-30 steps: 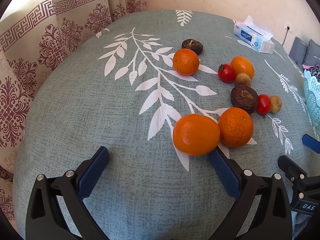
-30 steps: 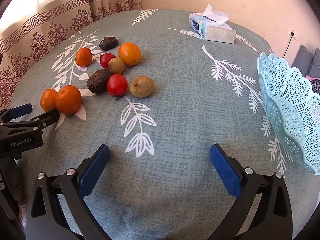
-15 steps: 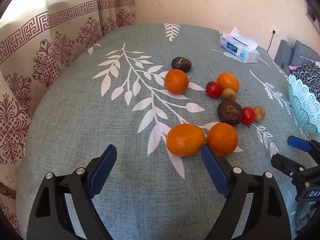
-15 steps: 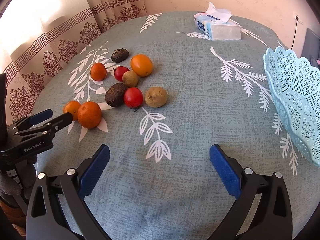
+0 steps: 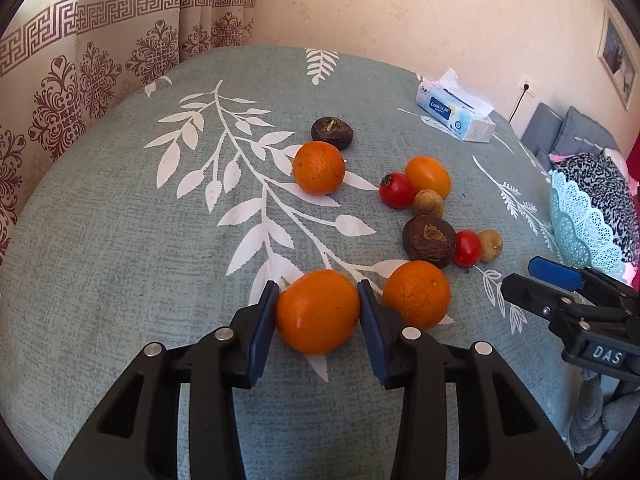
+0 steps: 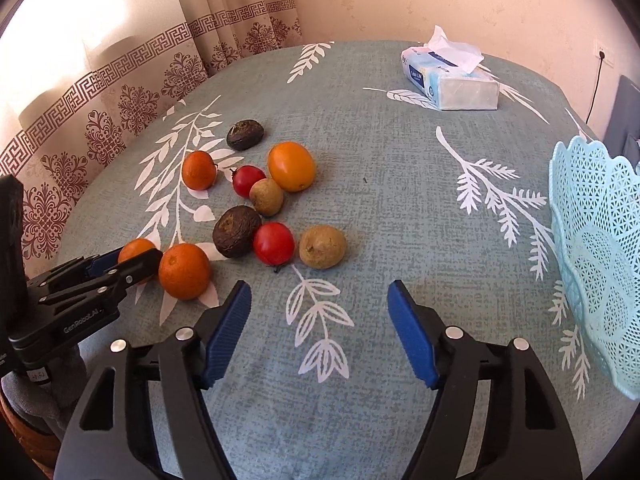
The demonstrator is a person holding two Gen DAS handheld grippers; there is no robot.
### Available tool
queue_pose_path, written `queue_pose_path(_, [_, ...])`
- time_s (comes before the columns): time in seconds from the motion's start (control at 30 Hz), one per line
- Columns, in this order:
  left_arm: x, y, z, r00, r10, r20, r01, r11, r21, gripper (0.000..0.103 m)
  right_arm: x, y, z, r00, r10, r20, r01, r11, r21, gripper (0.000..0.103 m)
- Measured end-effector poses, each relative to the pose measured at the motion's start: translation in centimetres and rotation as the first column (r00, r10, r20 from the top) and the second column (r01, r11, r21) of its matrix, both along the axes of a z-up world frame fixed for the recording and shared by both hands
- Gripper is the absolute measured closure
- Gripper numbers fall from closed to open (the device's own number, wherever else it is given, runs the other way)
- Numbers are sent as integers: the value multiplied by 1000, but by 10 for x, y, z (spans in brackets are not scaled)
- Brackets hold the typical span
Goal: Organize fruits
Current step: 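Grasp the large orange with the left gripper while the right gripper grasps the brown kiwi, then carry the kiwi into the blue basket and open the right gripper while the left carries the orange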
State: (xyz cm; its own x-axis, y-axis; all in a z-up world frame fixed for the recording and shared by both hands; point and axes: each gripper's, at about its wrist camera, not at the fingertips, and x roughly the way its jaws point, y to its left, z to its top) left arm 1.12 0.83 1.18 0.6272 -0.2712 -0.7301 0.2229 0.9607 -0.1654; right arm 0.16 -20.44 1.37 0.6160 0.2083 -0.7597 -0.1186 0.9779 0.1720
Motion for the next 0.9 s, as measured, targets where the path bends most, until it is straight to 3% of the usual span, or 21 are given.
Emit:
queue_pose_path(0.2, [0, 9, 1, 999, 36, 0, -36, 999, -31, 63, 29, -5, -10, 999, -10, -31, 10, 1000, 8, 54])
queue_pose_path(0.43, [0, 8, 0, 999, 34, -2, -35, 999, -25, 63, 34, -3, -10, 1000, 14, -21, -14, 1000, 25, 67])
queue_pose_path(0.47, [0, 8, 0, 999, 34, -2, -34, 999, -26, 63, 33, -3, -10, 1000, 23, -21, -23, 999, 39, 74])
queue_pose_path(0.77, [1, 9, 0, 999, 46, 6, -46, 999, -11, 63, 6, -15, 20, 997, -4, 78, -2, 998, 69, 74])
queue_pose_path(0.9, [0, 9, 2, 997, 77, 11, -77, 997, 16, 63, -16, -33, 38, 987, -46, 151, 40, 998, 40, 74])
